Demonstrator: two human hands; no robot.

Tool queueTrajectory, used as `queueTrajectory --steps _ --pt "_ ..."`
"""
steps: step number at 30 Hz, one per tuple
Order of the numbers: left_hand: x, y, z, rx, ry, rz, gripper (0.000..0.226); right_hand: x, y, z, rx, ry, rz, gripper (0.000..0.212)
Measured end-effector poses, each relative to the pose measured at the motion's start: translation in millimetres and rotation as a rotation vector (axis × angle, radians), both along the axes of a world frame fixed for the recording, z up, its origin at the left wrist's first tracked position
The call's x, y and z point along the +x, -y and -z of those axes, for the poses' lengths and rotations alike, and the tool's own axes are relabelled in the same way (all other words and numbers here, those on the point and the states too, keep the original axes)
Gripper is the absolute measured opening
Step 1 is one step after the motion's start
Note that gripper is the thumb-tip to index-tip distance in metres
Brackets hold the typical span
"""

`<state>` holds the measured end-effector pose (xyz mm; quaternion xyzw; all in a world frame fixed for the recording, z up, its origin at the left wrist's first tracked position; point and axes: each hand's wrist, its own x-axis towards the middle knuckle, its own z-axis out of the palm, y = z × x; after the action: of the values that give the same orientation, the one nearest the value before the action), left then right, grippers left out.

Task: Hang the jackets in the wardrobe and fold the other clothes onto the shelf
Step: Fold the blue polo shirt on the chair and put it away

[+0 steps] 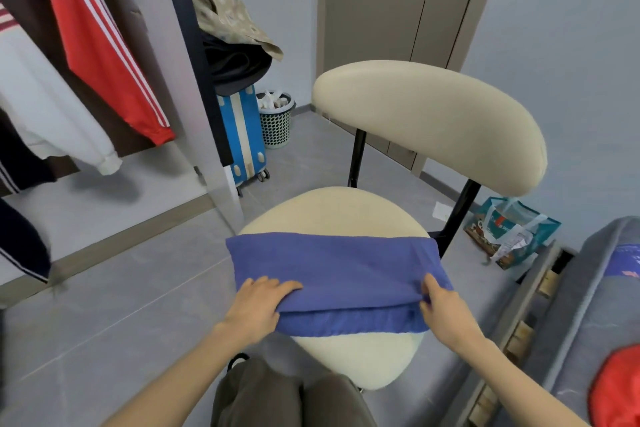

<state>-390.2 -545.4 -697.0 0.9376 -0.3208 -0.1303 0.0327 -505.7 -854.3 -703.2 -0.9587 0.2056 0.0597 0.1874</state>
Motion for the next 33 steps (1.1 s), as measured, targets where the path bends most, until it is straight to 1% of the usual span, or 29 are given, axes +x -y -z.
queueTrajectory --steps 3,4,5,6,7,9,10,12,14,16,18,20,23,27,29,31,33 --pt "-12 -1 10 0.089 -0.126 0.025 0.063 -13 -5 9 0.005 -0.161 0.007 0.009" --pt "-14 0 11 0.111 -0.16 0.036 0.064 -15 -7 8 -0.033 -0.235 0.008 0.005" --pt "-16 2 11 0.117 -0.186 0.038 0.063 -16 -9 7 -0.108 -0.312 0.003 0.007" --pt "-16 4 9 0.094 -0.193 0.03 0.058 -15 -12 4 -0.209 -0.362 0.003 0.015" --pt "-15 8 6 0.044 -0.176 0.014 0.05 -13 -15 2 -0.303 -0.357 0.01 0.022" --pt "-9 19 3 -0.076 -0.096 -0.017 0.034 -4 -23 -2 -0.397 -0.233 -0.005 0.027" --pt "-6 25 4 -0.118 -0.065 -0.026 0.033 2 -28 -3 -0.385 -0.155 -0.037 0.029" --pt "1 42 8 -0.142 -0.041 -0.038 0.041 17 -40 0 -0.271 -0.062 -0.106 0.037" --pt "5 62 13 -0.084 -0.091 -0.058 0.048 32 -55 8 -0.094 -0.061 -0.126 0.046" --pt "7 78 23 -0.001 -0.168 -0.081 0.052 42 -66 23 0.033 -0.114 -0.111 0.053" --pt "9 82 37 0.068 -0.199 -0.106 0.056 43 -70 44 0.055 -0.175 -0.093 0.059" --pt "13 75 52 0.097 -0.188 -0.134 0.06 37 -65 62 -0.011 -0.191 -0.079 0.063" --pt "22 64 61 0.111 -0.172 -0.175 0.064 28 -55 70 -0.064 -0.158 -0.097 0.062" --pt "40 70 51 0.098 -0.183 -0.158 0.057 26 -49 60 -0.027 -0.146 -0.202 0.067" --pt "52 75 42 0.084 -0.131 -0.081 0.052 23 -50 46 -0.018 -0.099 -0.334 0.064" --pt "66 82 34 0.089 -0.078 0.003 0.049 19 -54 31 -0.056 -0.043 -0.506 0.054" --pt "76 89 29 0.093 -0.057 0.065 0.046 15 -57 25 -0.2 0.067 -0.641 0.046"
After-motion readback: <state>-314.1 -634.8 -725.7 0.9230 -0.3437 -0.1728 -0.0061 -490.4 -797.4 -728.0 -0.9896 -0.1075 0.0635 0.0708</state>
